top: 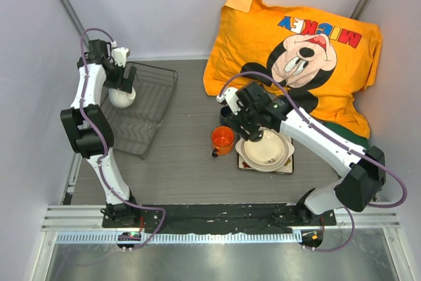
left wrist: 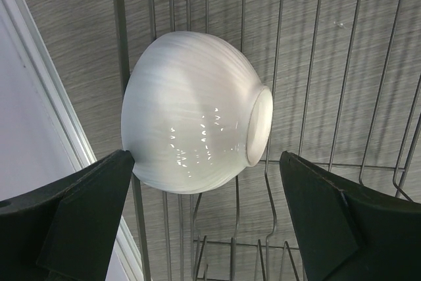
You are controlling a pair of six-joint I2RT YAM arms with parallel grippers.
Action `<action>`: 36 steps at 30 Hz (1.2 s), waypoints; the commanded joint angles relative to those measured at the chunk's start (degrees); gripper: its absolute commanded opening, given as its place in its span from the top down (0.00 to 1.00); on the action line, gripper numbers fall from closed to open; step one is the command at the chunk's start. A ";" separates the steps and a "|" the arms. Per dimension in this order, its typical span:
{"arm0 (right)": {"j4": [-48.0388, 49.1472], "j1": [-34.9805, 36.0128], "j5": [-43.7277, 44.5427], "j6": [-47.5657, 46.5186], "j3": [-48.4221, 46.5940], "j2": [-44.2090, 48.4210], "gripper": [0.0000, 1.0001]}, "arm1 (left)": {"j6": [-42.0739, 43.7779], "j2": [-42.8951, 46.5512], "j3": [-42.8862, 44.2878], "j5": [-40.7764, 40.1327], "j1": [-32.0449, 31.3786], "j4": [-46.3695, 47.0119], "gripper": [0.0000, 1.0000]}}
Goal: Unload the mixed dishes from the dish rack
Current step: Adjust the bowl in the dish rack.
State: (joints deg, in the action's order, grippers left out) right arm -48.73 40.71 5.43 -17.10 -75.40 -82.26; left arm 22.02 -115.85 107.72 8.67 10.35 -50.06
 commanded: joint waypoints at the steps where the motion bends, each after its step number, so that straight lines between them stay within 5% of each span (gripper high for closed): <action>1: 2.15 0.25 0.46 -0.65 0.78 1.93 0.26 | -0.58 -0.87 1.61 1.35 0.72 -0.21 0.00; 36: 3.91 0.25 -0.16 -0.12 3.50 1.31 0.26 | -0.84 -1.66 0.73 5.83 0.90 -1.35 0.00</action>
State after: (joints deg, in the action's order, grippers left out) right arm -46.72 40.71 5.26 -17.26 -72.29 -82.26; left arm 21.69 -117.62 107.94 8.86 11.29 -49.01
